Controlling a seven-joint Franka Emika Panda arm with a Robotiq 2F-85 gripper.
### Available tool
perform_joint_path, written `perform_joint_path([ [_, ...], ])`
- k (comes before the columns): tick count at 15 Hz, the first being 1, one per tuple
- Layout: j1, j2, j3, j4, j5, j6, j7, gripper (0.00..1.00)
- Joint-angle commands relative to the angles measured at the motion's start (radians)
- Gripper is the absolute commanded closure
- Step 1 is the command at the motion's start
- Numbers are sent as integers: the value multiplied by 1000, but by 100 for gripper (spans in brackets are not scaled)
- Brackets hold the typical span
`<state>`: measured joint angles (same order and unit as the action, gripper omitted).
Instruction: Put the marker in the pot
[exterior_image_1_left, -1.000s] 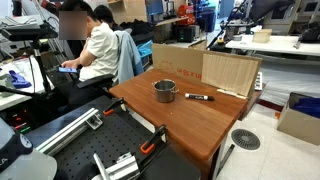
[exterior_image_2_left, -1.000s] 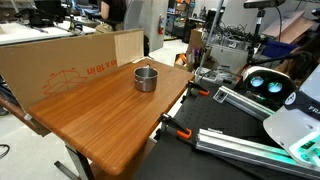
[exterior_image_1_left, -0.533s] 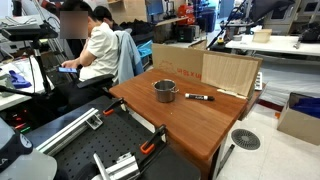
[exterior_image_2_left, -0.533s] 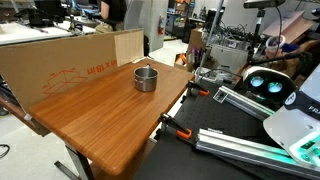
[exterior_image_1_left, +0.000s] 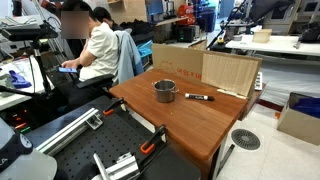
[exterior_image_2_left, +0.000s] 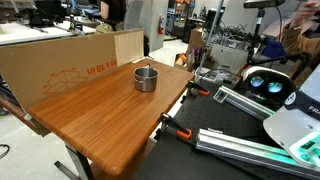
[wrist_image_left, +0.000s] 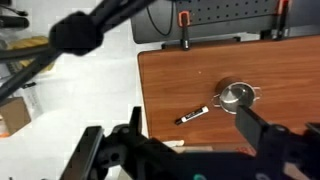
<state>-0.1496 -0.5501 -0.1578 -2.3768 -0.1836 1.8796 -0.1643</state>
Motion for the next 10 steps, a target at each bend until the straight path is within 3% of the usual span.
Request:
perform_joint_path([
  [1, 6, 0, -4, 3, -2, -4, 2, 0],
  [10, 5, 5, -3, 3, -2, 1, 9, 0],
])
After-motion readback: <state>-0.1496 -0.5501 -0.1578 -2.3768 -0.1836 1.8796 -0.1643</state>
